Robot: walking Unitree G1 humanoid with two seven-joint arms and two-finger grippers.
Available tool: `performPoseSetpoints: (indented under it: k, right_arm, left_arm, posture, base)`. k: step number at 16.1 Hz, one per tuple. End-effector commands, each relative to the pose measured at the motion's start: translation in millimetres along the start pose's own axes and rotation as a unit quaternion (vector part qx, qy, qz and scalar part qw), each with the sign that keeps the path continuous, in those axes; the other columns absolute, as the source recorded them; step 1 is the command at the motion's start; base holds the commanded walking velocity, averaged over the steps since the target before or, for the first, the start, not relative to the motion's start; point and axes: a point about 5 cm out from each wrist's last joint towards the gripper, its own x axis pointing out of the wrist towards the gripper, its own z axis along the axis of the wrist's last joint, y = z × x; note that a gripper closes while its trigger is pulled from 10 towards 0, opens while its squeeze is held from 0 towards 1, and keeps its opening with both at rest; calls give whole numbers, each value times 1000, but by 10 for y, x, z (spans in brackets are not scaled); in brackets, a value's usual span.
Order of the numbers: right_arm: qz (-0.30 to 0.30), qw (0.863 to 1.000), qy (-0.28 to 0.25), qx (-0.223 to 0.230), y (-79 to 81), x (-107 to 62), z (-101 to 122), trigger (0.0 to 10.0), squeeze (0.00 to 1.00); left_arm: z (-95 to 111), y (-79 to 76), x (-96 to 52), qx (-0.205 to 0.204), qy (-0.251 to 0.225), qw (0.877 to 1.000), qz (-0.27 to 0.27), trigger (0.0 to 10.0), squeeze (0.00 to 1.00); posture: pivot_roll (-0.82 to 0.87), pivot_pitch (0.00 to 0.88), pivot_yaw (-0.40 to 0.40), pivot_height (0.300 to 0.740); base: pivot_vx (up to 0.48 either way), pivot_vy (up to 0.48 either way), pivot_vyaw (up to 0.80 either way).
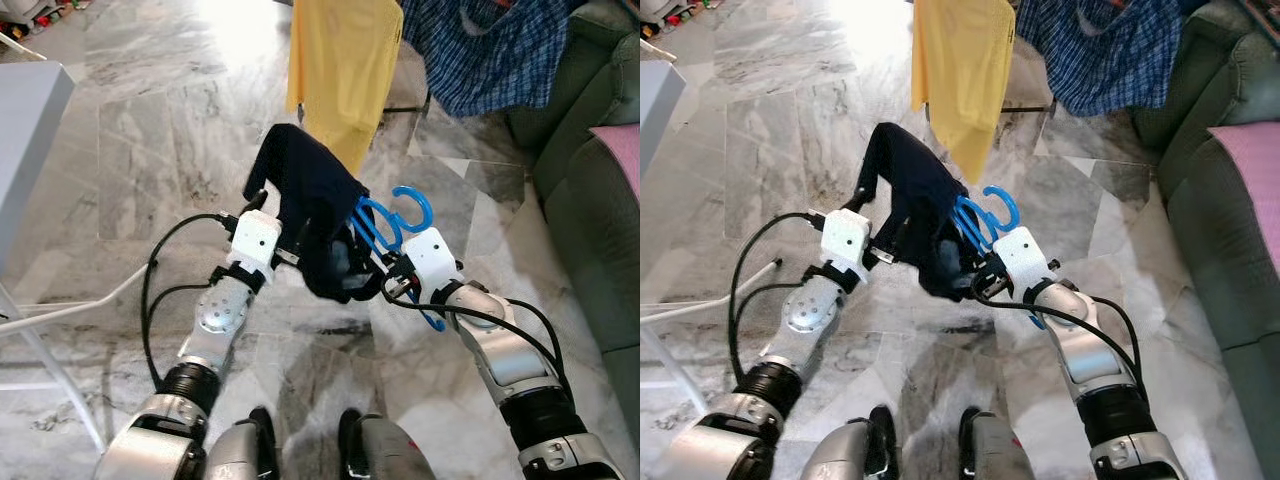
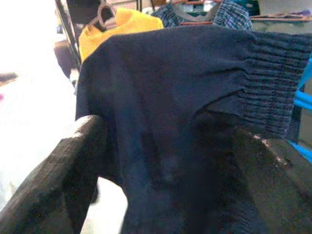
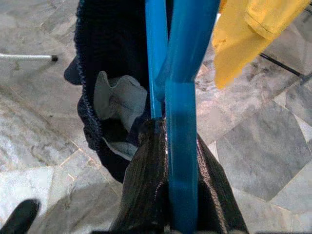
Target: Hang hanger
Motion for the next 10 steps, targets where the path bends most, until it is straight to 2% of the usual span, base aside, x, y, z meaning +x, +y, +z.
performPoseSetpoints:
  k: [1,4,6,8,9,10]
  right_arm:
    - [21,999,-20,-19,19,-22,45,0,0]
    - [56,997,-24,-40,4,-91,54,0,0]
    - [70,996,-25,-47,9,-123,32,0,0]
    - [96,993,-30,-54,52,-162,25,0,0]
    - [113,991,-28,-64,82,-191,10,0,0]
    - [121,990,-26,-67,98,-207,-3,0,0]
  left_arm:
    - [10,-17,-11,43,-8,998,-33,10000,1000]
    - [68,16,-31,102,-29,990,-88,10000,1000]
    - [86,35,-51,150,-39,979,-131,10000,1000]
    - [87,114,-50,183,-35,972,-146,10000,1000]
    - [100,136,-54,209,-40,963,-164,10000,1000]
    - [110,148,-53,215,-42,961,-170,10000,1000]
  posture:
    - [-150,169,-46,740]
    - [-144,180,-20,740]
    - [-135,189,-7,740]
    - [-135,195,6,740]
    - [-137,199,11,740]
    - [-138,200,12,740]
  base:
    - [0,0,0]
    - [0,0,0]
    - [0,0,0]
    - [0,0,0]
    - [0,0,0]
    - [0,0,0]
